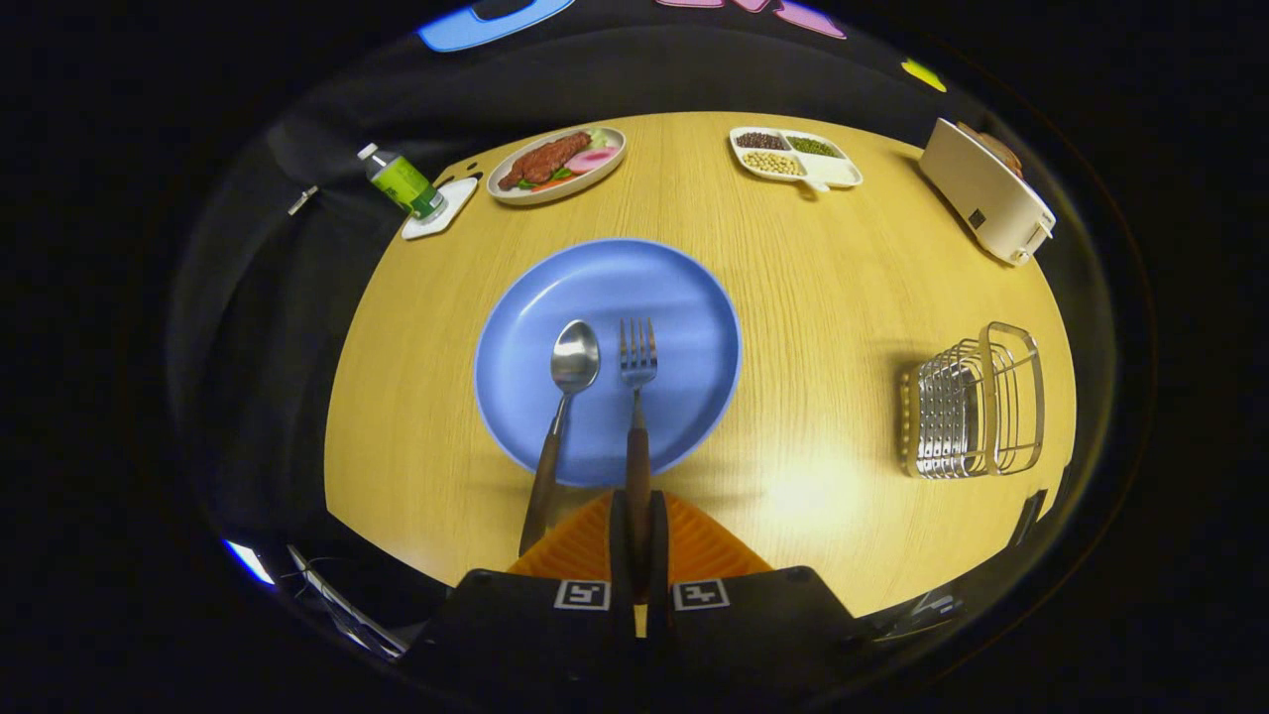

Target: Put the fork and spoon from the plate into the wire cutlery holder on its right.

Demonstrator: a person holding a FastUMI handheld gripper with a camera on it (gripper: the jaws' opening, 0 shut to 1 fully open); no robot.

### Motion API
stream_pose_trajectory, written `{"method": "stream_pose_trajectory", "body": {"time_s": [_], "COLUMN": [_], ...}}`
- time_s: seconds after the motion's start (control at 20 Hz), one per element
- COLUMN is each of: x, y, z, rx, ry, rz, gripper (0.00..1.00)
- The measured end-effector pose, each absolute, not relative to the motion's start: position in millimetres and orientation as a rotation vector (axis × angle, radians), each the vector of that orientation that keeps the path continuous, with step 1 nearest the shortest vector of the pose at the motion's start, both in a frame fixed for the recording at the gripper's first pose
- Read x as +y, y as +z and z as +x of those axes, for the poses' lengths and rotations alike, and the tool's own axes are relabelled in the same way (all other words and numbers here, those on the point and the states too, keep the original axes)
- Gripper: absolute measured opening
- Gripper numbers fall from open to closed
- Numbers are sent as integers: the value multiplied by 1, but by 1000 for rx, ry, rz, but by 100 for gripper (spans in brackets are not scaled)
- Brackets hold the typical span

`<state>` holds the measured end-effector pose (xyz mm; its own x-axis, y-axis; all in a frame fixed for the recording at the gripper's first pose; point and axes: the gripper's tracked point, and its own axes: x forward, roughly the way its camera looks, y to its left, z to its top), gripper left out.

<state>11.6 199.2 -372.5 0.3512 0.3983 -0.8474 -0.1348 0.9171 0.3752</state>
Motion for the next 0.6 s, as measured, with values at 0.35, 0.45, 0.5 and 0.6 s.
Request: {"method": "stream_pose_trajectory", "body": {"time_s": [0.35, 0.45, 0.5, 0.6], "x": [168, 142, 126, 92], "y": [-322, -305, -298, -288], "z": [16, 16, 16, 18], "rx": [1118, 1098, 1089, 1079], "ry": [408, 418, 416, 404], "rz": [330, 311, 295, 255], "gripper": [8, 8, 8, 8]}}
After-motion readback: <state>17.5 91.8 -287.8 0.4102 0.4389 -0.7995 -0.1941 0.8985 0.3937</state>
